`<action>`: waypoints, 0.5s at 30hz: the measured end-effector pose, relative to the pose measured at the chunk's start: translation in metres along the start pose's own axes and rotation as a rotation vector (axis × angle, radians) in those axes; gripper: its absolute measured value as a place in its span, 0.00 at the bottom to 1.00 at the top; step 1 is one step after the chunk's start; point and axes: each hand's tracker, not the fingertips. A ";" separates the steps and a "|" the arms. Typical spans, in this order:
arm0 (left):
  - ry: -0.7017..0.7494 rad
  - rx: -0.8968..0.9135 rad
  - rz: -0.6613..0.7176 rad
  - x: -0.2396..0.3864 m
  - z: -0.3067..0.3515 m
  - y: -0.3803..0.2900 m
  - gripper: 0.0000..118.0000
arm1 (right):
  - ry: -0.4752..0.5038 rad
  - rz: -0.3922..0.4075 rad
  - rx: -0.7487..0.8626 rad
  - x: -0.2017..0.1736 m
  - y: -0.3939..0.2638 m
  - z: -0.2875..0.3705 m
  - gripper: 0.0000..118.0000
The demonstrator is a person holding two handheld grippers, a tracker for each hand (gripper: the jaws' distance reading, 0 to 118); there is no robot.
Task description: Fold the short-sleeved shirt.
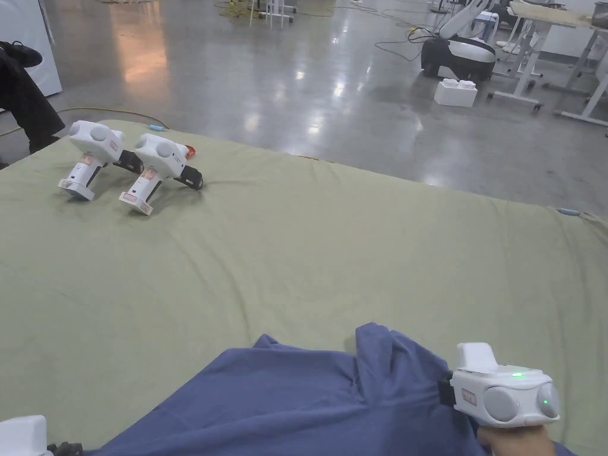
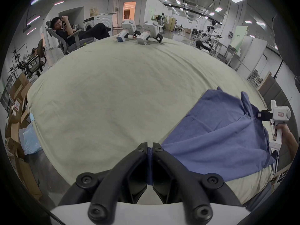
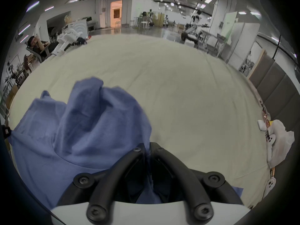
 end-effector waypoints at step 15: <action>-0.135 0.351 -0.149 0.049 0.059 0.124 0.00 | -0.130 -0.098 0.422 0.061 0.069 0.190 0.03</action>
